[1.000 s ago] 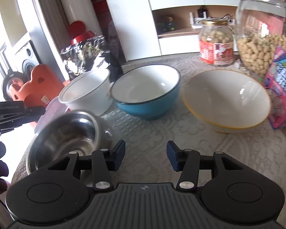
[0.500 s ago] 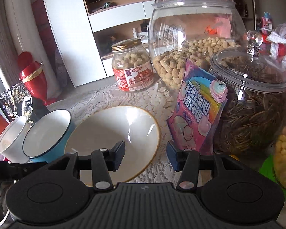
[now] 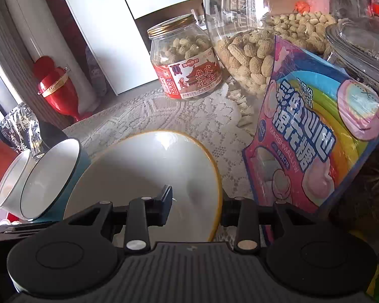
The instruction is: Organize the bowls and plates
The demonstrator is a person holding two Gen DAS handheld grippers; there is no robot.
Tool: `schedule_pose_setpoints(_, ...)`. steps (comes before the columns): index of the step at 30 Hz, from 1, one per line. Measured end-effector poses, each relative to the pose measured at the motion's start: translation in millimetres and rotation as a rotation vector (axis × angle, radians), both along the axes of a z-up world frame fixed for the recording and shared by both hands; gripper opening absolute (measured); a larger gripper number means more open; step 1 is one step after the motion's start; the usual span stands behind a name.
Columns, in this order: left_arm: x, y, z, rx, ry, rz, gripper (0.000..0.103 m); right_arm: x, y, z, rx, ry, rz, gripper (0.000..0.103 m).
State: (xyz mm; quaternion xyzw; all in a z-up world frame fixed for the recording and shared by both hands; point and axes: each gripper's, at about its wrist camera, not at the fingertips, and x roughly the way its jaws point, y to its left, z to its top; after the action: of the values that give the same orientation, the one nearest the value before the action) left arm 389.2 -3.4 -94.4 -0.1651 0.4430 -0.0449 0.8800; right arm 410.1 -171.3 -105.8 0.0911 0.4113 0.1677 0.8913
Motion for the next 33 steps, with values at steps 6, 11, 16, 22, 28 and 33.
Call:
schedule_pose_setpoints(6,-40,6,7,0.042,0.036,-0.062,0.028,-36,1,9,0.034,0.033,0.027,0.036)
schedule_pose_setpoints(11,-84,14,13,0.091,0.034,-0.08,0.028,-80,13,11,0.023,0.05,0.07,0.037)
schedule_pose_setpoints(16,-117,22,12,0.082,0.062,-0.098,0.028,-117,17,12,0.058,0.091,0.104,0.037)
schedule_pose_setpoints(22,-130,27,9,0.033,0.052,-0.105,0.026,-142,23,9,-0.011,0.062,0.103,0.039)
schedule_pose_setpoints(28,-135,32,15,0.017,0.028,-0.107,0.026,-144,22,7,-0.03,0.08,0.094,0.039)
schedule_pose_setpoints(33,-140,36,26,0.04,-0.013,-0.108,0.026,-143,25,9,-0.057,0.087,0.097,0.039)
